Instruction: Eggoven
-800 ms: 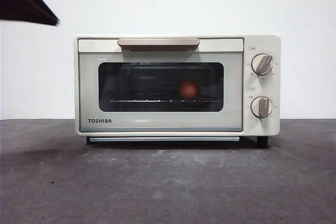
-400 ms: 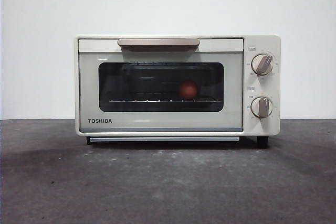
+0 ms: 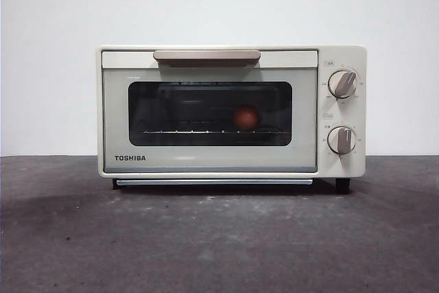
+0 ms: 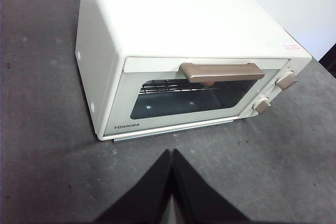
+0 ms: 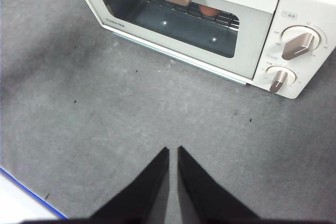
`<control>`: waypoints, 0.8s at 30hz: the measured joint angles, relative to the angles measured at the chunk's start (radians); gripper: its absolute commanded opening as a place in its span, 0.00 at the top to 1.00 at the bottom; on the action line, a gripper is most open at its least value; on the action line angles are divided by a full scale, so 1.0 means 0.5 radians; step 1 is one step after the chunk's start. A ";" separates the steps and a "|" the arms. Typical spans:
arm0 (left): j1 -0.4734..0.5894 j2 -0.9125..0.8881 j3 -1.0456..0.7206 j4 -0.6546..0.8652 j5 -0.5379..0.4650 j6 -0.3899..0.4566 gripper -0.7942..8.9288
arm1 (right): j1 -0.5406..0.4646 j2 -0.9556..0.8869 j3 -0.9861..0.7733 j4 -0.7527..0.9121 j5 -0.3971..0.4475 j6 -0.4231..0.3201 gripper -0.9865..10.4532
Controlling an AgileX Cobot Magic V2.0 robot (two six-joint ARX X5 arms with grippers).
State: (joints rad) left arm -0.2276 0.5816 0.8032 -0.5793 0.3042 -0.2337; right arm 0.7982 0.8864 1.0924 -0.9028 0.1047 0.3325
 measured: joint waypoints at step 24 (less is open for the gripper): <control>0.000 0.002 0.000 0.031 -0.001 0.058 0.91 | 0.001 -0.012 0.000 0.080 0.105 -0.003 0.91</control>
State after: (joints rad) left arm -0.2276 0.5823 0.8032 -0.5640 0.3038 -0.2047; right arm 0.7986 0.8803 1.0924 -0.8627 0.1574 0.3309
